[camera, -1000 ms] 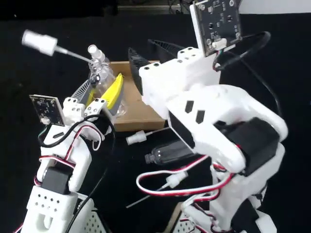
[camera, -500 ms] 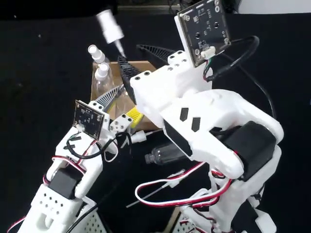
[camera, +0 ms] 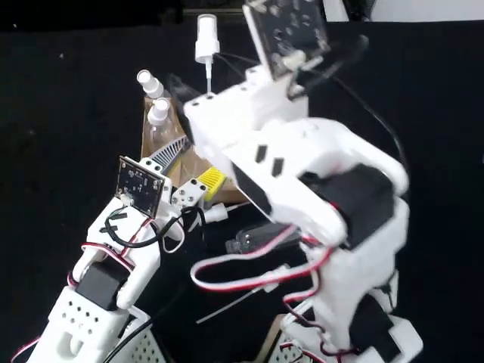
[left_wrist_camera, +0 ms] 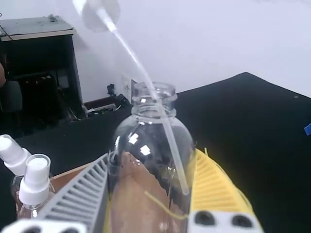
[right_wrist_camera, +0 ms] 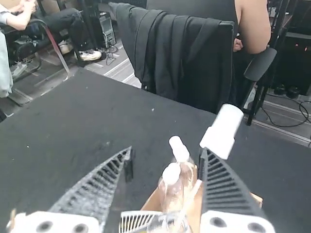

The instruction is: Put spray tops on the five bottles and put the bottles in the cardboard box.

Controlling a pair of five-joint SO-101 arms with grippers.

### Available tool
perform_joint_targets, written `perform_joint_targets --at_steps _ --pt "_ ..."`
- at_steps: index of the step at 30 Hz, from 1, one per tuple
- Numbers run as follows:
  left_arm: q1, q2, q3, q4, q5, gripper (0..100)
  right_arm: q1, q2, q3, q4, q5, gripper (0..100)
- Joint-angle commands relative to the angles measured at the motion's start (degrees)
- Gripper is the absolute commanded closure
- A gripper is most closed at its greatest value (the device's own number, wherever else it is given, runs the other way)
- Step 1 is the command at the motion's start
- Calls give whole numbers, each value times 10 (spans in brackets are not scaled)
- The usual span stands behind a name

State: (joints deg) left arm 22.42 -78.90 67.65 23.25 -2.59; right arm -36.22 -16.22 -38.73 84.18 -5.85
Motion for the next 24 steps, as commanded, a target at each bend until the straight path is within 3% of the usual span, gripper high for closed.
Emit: perform_joint_targets --at_steps 1,14,24 --pt "7 -7 -13 1 -3 969 21 29 -8 -55 -18 804" --pt "7 -7 -13 2 -3 969 79 80 -8 -75 -48 803" --pt "7 -7 -13 2 -3 969 82 119 -8 -91 -48 803"
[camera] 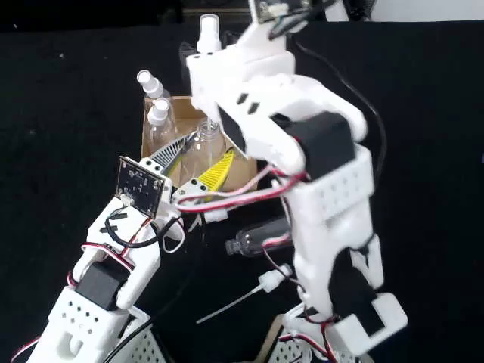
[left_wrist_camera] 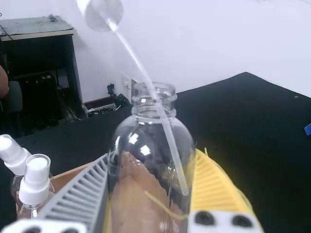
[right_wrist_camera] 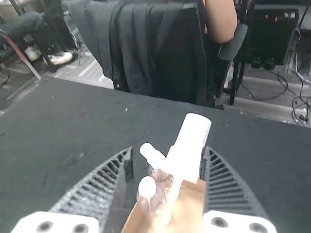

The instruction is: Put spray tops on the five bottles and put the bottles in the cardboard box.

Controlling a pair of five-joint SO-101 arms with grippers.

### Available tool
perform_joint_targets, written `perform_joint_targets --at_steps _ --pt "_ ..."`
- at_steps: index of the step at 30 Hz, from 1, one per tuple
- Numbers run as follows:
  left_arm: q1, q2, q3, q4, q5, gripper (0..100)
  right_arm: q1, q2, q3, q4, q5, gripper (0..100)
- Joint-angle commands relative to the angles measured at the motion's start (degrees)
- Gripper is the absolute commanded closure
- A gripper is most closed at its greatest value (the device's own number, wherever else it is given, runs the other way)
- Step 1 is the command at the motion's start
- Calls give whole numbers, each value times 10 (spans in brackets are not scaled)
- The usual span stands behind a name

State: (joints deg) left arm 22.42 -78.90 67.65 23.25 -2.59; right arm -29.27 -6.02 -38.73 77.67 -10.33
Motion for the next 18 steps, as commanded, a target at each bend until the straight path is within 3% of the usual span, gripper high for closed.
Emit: perform_joint_targets --at_steps 1,18 --pt "7 -8 -13 2 -3 969 11 21 -8 -30 -4 803" --pt "7 -8 -13 2 -3 969 35 40 -7 -42 -3 804"
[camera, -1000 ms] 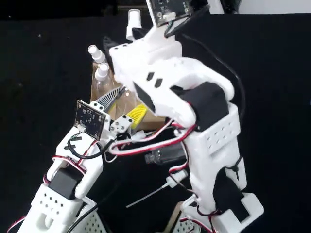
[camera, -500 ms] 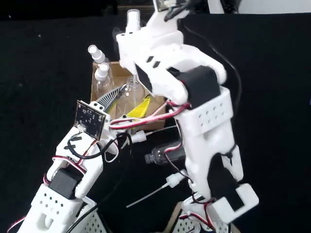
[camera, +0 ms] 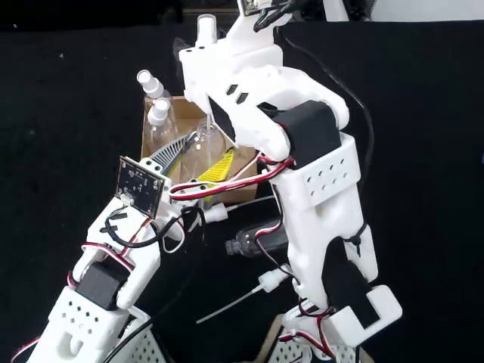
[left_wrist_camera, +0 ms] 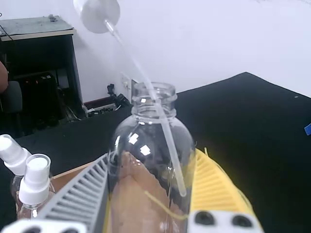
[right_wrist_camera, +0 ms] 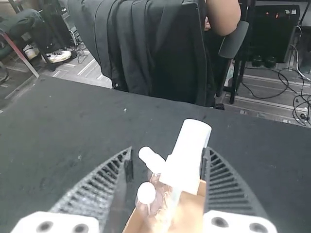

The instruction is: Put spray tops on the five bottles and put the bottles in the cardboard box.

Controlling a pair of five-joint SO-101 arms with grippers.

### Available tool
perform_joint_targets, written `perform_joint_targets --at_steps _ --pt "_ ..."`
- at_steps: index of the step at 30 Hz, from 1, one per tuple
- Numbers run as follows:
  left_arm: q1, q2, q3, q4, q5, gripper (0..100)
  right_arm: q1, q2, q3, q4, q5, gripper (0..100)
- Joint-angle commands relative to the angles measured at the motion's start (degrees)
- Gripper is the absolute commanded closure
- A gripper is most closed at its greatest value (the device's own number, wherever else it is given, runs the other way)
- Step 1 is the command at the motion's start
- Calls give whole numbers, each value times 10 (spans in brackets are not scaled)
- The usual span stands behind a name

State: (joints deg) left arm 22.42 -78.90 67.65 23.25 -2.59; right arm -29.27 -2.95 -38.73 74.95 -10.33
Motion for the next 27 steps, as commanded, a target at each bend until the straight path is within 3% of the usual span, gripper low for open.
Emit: perform_joint_targets --at_steps 1,14,20,27 --pt "7 -8 -13 2 -3 969 40 13 -9 -16 -3 804" --pt "7 -8 -13 2 -3 969 50 35 -13 -13 -3 812" --pt "4 -8 -13 2 -3 969 54 30 -18 -2 -3 960" --pt "1 -8 -13 1 -3 970 50 -22 -17 7 -6 971"
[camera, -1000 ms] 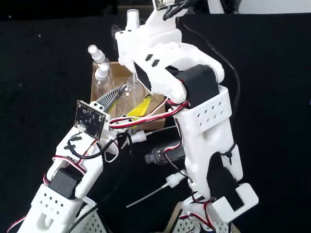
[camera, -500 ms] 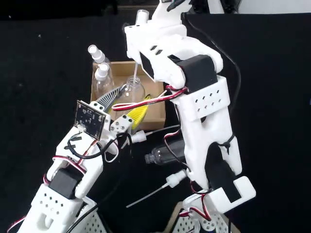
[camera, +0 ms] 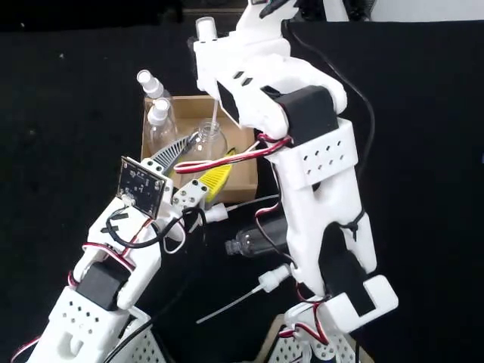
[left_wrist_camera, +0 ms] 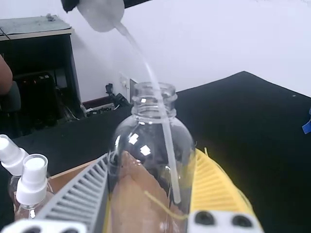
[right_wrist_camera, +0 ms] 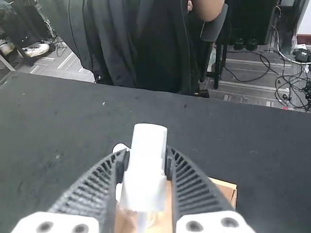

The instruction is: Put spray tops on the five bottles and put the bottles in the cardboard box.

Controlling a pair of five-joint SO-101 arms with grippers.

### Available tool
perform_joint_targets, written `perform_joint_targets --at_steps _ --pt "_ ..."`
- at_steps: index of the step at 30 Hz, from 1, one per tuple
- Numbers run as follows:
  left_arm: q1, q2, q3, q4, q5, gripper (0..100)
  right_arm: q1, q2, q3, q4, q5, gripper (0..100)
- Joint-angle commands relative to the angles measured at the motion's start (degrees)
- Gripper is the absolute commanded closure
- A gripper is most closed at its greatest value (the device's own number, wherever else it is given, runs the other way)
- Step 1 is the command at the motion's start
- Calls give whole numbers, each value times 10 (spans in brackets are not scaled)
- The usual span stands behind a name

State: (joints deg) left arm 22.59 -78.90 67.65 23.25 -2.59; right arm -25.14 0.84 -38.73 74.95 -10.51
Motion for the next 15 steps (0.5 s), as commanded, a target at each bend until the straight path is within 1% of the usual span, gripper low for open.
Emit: perform_joint_targets --at_steps 1,6,10,15 --pt "0 -8 -13 0 -3 970 9 -70 -18 13 -5 971" --pt "0 -8 -14 -3 2 970 4 -115 -17 49 -6 972" --pt "0 -8 -18 -3 2 970 -34 -150 -17 85 -6 988" --pt "0 -8 -18 -3 3 970 -74 -174 8 84 -6 988"
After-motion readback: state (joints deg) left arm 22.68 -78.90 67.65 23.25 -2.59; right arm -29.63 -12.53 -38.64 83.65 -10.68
